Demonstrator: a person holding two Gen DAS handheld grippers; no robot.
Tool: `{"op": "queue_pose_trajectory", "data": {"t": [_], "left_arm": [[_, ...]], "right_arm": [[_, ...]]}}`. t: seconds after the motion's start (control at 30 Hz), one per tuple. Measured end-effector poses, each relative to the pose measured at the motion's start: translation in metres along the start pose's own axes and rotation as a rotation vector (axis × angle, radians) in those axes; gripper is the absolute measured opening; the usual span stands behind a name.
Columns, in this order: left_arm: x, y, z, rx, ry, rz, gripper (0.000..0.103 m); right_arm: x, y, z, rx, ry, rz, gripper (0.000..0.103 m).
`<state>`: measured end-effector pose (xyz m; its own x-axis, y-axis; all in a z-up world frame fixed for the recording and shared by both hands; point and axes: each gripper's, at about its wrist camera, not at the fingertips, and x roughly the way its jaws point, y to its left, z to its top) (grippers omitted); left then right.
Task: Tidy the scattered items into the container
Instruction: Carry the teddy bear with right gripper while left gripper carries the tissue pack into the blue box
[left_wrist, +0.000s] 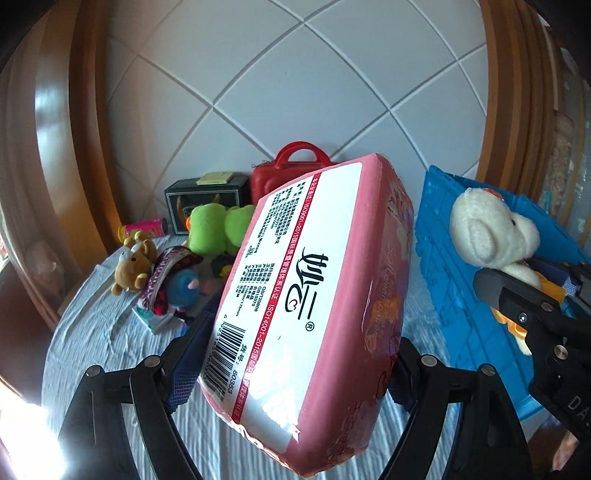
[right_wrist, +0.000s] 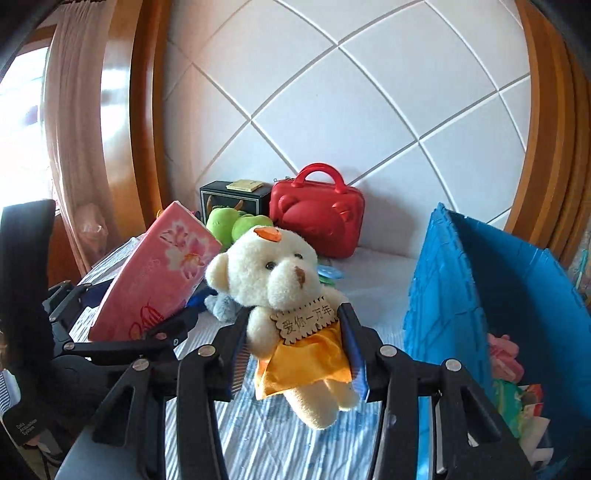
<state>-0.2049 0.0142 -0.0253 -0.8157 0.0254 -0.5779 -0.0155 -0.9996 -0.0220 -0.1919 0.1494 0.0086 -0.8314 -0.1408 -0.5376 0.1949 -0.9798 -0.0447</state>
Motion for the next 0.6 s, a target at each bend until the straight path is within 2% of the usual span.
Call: {"op": "queue_pose_trajectory", "data": {"t": [0.3, 0.47, 0.6], "left_arm": [[-0.035, -0.11, 0.017, 0.084, -0.054, -0.086, 0.083], [-0.04, -0.167, 0.028, 0.154, -0.071, -0.172, 0.083], [-0.042, -0.217, 0.029, 0.195, -0.06, -0.213, 0.083]], "right_arm": [[-0.075, -0.11, -0.003, 0.03, -0.09, -0.109, 0.044], [-0.099, -0.165, -0.015, 0.108, -0.087, -0.233, 0.044], [-0.112, -0.215, -0.031, 0.165, -0.082, -0.283, 0.044]]}}
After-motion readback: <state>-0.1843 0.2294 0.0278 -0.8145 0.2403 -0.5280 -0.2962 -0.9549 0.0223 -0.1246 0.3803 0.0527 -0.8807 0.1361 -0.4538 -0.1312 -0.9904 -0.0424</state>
